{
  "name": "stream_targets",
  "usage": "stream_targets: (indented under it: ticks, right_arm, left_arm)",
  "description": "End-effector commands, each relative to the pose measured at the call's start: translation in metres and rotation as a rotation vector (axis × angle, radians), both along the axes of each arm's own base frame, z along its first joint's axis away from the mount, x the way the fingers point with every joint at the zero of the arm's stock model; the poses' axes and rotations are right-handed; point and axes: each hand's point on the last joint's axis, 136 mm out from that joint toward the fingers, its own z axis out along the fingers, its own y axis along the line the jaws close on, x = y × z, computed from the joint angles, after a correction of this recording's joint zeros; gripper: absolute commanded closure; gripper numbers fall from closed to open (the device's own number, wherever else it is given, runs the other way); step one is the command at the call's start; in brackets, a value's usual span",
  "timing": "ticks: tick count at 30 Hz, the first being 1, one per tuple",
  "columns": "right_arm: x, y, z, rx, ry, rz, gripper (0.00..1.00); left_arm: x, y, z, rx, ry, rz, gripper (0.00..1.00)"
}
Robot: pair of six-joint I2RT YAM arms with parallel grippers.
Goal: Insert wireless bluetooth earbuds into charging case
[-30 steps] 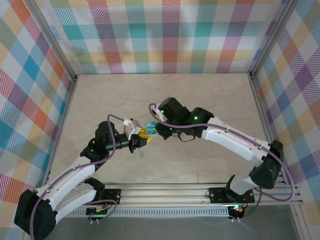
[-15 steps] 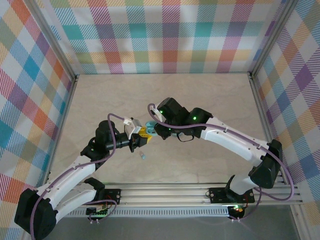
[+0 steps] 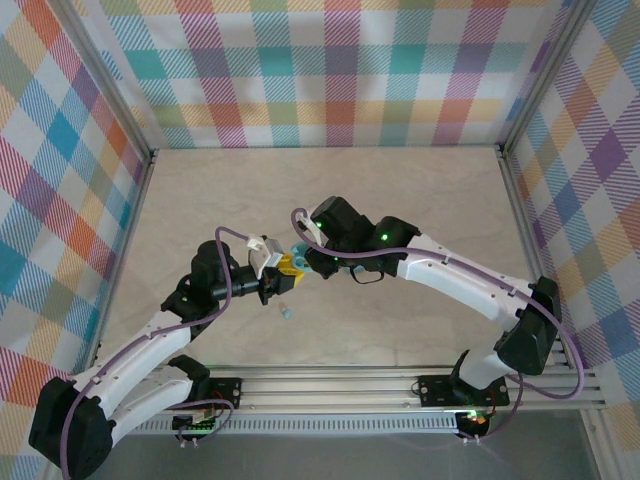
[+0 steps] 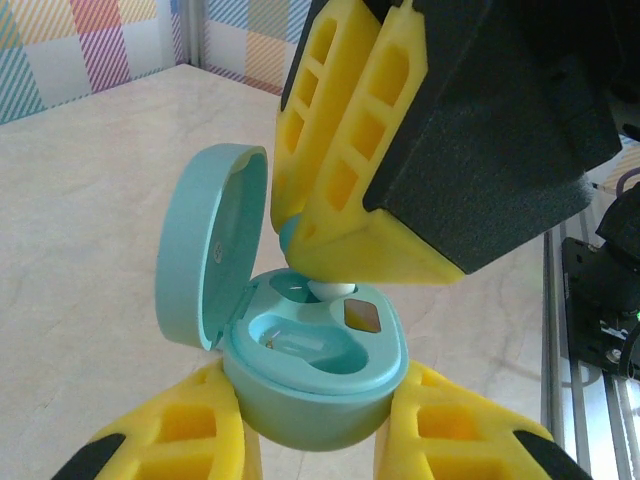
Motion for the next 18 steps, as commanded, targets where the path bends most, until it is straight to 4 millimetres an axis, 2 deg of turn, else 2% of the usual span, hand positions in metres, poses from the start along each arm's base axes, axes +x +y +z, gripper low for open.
stream_targets:
  ticks: [1, 5, 18]
  right_arm:
    - [-0.007, 0.001, -0.010, -0.017, 0.028, 0.009, 0.78]
    - [-0.013, 0.005, -0.004, 0.024, 0.051, 0.023, 0.71]
    - [-0.017, 0.008, 0.012, 0.086, 0.077, 0.008, 0.63]
  left_arm:
    - [-0.004, -0.006, 0.022, -0.038, -0.039, -0.033, 0.94]
    - [-0.004, -0.006, 0.021, -0.038, -0.038, -0.034, 0.94]
    - [-0.005, -0.005, 0.022, -0.040, -0.044, -0.031, 0.94]
